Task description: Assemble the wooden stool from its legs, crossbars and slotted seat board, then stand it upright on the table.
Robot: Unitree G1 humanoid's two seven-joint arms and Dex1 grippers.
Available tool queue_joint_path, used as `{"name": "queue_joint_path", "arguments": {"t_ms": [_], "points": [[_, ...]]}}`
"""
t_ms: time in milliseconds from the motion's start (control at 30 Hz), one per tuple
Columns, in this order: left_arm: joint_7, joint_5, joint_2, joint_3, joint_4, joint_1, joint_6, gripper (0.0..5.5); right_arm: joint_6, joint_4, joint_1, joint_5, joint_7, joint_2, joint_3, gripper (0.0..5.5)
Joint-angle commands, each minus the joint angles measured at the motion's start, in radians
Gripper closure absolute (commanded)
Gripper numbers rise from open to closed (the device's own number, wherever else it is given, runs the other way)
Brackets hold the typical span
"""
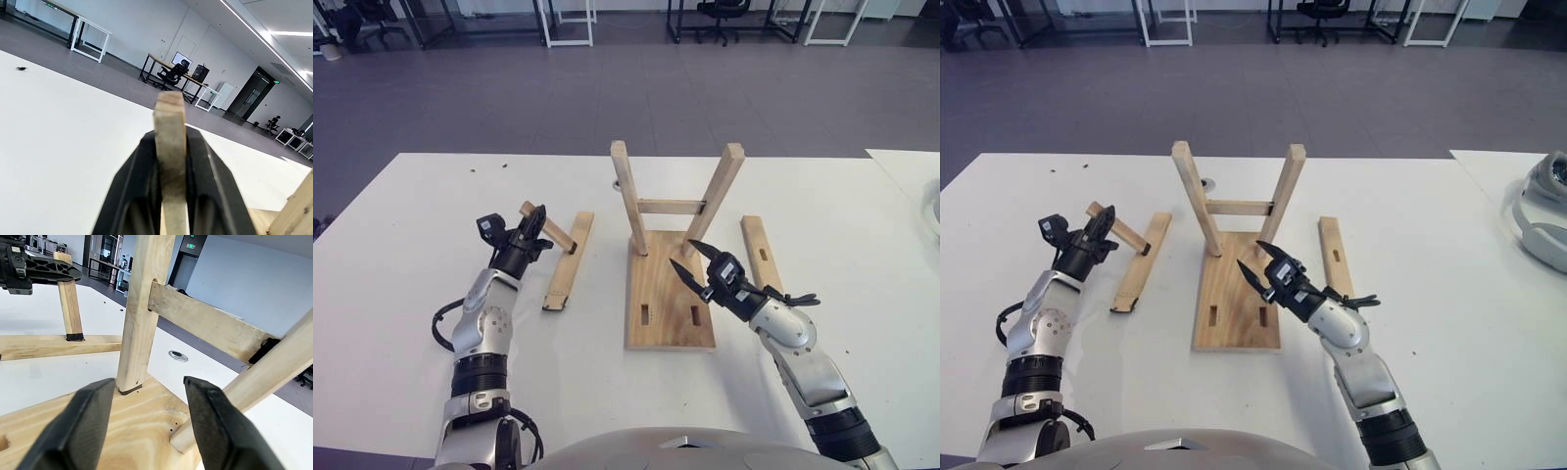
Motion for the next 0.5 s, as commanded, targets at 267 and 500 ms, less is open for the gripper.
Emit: {"name": "queue_joint_path", "arguments": {"t_ms": [267,500], "points": [[0.242,0.153,0.053,0.001,0.009,0.174,0.159,5.09,-0.023,0.018,-0.006,-0.028,-0.012,-0.001,-0.005,2.89],[0.239,0.343,0.127,-0.192,0.074,0.268,0.131,5.09,-0.046,0.023,-0.004,-0.058,-0.006,-0.013,0.0,2.89]]}}
